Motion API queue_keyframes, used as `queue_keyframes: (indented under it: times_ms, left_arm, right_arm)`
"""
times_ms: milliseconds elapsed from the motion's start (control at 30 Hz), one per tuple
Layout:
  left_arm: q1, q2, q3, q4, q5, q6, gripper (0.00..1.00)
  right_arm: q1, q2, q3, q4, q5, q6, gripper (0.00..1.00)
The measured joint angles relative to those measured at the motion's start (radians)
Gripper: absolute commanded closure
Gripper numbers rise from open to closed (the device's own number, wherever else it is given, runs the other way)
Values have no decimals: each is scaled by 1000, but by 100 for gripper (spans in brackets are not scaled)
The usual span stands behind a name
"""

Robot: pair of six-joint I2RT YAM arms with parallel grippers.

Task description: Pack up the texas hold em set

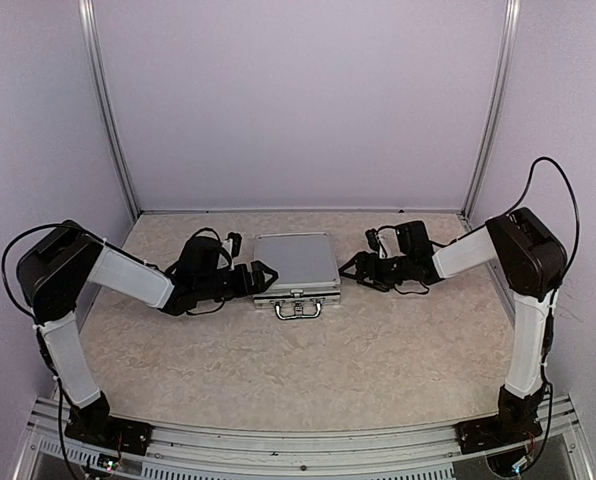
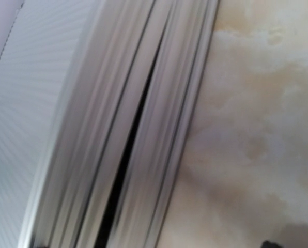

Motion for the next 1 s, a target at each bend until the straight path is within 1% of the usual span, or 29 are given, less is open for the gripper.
queue_keyframes:
  times_ms: [133,500,1000]
  left_arm:
    - [-19,53,0,17,18,-9,1]
    - [-24,79,9,33,12,-12,9]
    - [-36,92,9,59,-11,-18,11]
  right_arm:
    - [0,10,14,1,-4,1,9]
    - [3,12,18,-3,1,-32,9]
    - [6,14,22,-7,26,-53,9]
